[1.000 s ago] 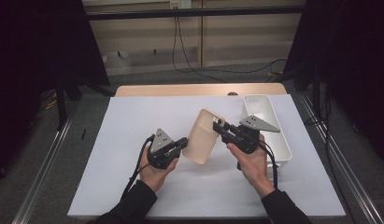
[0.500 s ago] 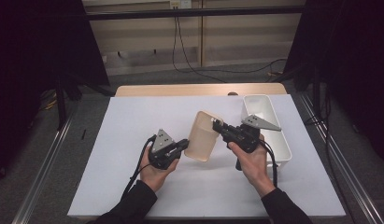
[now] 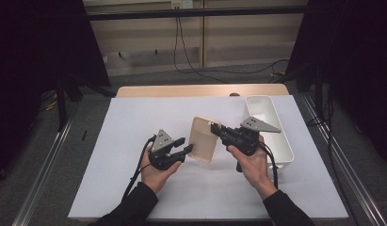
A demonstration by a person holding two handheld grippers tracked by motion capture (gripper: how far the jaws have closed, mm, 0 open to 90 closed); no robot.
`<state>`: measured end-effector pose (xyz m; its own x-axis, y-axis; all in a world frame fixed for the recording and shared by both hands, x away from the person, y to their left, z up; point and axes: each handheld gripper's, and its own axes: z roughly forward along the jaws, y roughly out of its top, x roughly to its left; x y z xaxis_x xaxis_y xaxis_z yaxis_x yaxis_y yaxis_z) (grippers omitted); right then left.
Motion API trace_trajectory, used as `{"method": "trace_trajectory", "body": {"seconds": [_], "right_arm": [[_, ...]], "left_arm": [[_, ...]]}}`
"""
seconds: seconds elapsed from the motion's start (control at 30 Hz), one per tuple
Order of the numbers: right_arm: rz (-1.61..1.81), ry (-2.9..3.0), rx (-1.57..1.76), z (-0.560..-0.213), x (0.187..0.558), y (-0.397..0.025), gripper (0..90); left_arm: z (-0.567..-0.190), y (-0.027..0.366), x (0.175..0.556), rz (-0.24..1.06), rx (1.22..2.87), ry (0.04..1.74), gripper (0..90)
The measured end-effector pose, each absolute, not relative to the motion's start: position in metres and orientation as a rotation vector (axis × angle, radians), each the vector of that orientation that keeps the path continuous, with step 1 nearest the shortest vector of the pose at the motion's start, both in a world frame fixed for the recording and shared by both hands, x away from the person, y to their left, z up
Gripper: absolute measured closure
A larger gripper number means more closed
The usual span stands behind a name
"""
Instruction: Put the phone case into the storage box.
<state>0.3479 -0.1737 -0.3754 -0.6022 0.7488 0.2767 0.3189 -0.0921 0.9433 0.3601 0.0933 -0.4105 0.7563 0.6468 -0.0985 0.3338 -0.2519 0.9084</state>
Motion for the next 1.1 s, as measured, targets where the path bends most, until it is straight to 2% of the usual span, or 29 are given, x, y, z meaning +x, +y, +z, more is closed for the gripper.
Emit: {"method": "trace_trajectory", "body": {"seconds": [0.17,0.37,0.5,0.57,0.67,1.1], "right_arm": [[1.743,1.852,1.133,-0.376,0.349,-0.176,81.1],[1.740,1.853,1.105,-0.376,0.350,-0.176,81.0],[1.738,1.845,1.090,-0.375,0.350,-0.179,81.0],[1.735,1.846,1.082,-0.375,0.350,-0.180,81.0],[1.727,1.848,1.071,-0.374,0.350,-0.181,81.0],[1.733,1.812,1.054,-0.371,0.352,-0.193,81.0]], "left_arm": [[-0.409,0.093,0.358,0.420,1.843,0.736,44.4],[-0.408,0.095,0.360,0.443,1.832,0.736,19.8],[-0.409,0.096,0.363,0.419,1.842,0.726,12.3],[-0.410,0.095,0.364,0.399,1.835,0.721,11.1],[-0.410,0.095,0.364,0.456,1.812,0.686,4.6],[-0.406,0.104,0.364,0.427,1.771,0.671,4.4]]}}
